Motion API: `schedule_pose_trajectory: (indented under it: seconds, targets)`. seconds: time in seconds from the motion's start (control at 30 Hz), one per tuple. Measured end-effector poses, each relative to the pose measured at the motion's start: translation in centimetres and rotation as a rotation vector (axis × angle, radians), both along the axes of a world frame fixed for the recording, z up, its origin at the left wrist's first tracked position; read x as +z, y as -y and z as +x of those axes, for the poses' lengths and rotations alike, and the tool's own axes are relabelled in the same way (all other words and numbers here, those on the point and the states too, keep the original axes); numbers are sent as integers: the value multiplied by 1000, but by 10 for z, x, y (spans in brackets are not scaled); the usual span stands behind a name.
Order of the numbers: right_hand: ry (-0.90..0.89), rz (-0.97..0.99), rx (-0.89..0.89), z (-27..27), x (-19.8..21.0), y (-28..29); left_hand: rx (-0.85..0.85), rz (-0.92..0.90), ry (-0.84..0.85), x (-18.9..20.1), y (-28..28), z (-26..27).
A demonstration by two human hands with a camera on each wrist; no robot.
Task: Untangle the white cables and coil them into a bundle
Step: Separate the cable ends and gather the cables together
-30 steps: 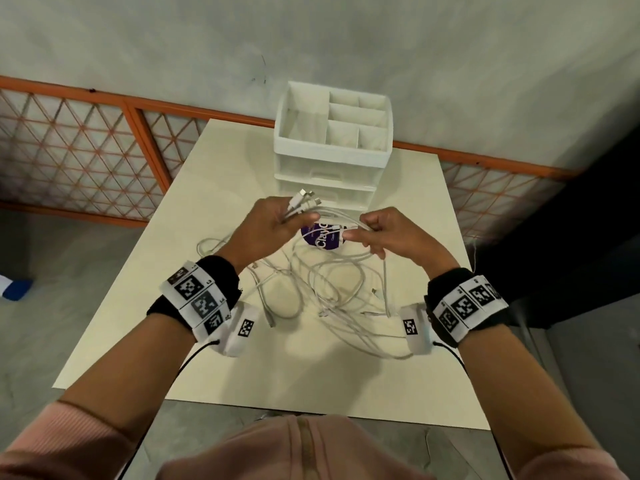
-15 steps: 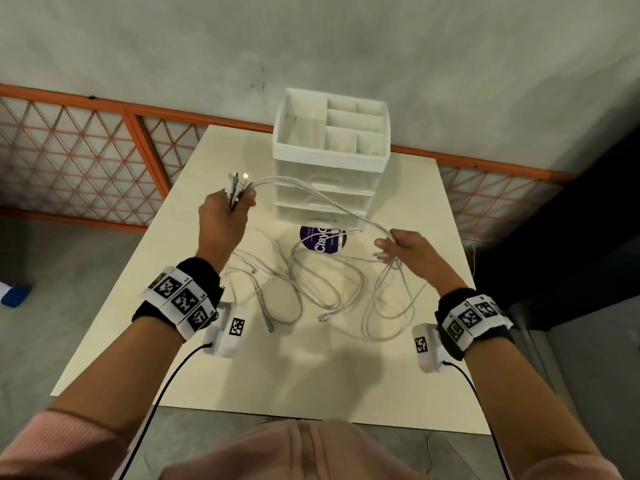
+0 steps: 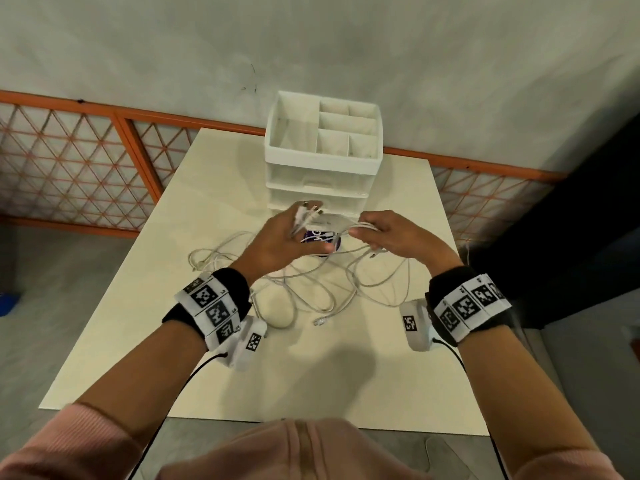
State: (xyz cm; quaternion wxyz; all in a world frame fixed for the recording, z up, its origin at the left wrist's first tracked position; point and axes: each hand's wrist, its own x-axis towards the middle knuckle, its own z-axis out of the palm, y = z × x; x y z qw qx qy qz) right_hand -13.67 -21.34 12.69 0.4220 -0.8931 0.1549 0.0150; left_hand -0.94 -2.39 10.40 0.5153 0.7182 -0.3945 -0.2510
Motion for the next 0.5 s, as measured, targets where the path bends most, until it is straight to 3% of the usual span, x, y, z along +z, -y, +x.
schedule_pose_trajectory:
  seconds: [0.07, 0.27, 0.5]
  targets:
    - [27, 28, 53, 8, 6, -12, -101, 38, 69, 3, 13, -6]
    - [76, 64, 40, 5, 9, -10, -99, 89, 314, 3, 20, 4]
    - [129, -21, -273, -28, -47, 12, 264, -37, 439, 21, 11, 38]
